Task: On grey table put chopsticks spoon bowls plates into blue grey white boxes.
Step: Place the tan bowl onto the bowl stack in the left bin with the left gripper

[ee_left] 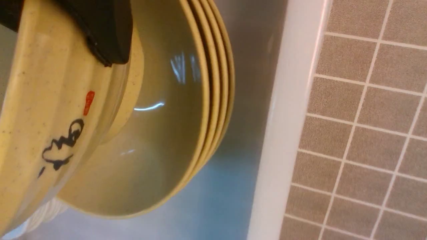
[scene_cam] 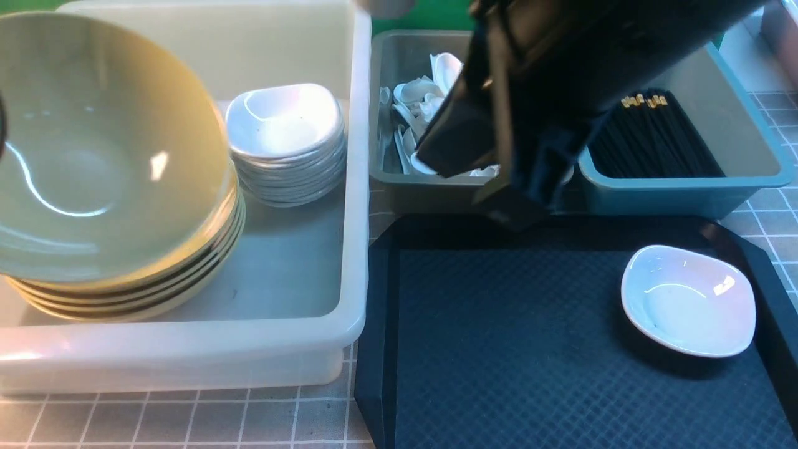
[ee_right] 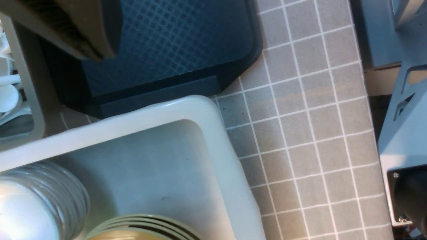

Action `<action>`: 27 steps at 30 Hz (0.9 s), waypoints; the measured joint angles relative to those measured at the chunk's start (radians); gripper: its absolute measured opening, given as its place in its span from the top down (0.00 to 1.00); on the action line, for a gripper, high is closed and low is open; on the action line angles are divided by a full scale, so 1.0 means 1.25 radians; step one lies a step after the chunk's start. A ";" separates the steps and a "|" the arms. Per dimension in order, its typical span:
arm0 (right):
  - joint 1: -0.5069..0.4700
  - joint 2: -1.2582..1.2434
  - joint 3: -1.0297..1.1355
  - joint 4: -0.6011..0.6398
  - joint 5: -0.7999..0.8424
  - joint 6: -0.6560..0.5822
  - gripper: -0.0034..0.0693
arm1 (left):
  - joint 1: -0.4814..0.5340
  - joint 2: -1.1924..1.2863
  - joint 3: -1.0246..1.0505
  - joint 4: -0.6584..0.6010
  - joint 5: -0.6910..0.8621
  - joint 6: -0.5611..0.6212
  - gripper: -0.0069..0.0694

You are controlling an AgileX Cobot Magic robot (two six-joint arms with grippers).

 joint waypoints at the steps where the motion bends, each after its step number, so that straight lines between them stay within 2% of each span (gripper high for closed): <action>1: 0.000 0.000 0.000 0.001 0.000 -0.002 0.95 | -0.007 0.017 0.001 0.005 -0.009 -0.001 0.86; 4: 0.000 0.000 0.000 0.001 0.000 -0.011 0.95 | -0.032 0.061 0.001 0.026 -0.035 -0.001 0.77; 13: 0.000 0.001 -0.001 0.001 0.000 -0.039 0.95 | -0.077 0.087 -0.005 0.172 -0.019 -0.037 0.26; 16: 0.000 0.002 -0.001 0.001 0.000 -0.057 0.95 | -0.077 0.043 -0.031 0.225 0.002 -0.074 0.15; 19: 0.000 0.002 -0.001 0.000 0.000 -0.062 0.95 | -0.077 -0.019 -0.060 0.238 0.023 -0.108 0.13; 22: 0.000 0.002 -0.001 -0.009 0.000 -0.063 0.95 | -0.104 -0.104 -0.071 0.218 0.035 -0.129 0.15; 24: 0.000 0.002 -0.001 -0.027 0.000 -0.054 0.95 | -0.150 -0.146 -0.072 0.204 0.039 -0.132 0.18; 27: 0.000 0.002 0.000 -0.070 0.000 -0.013 0.95 | -0.294 -0.184 -0.074 0.189 0.047 -0.132 0.24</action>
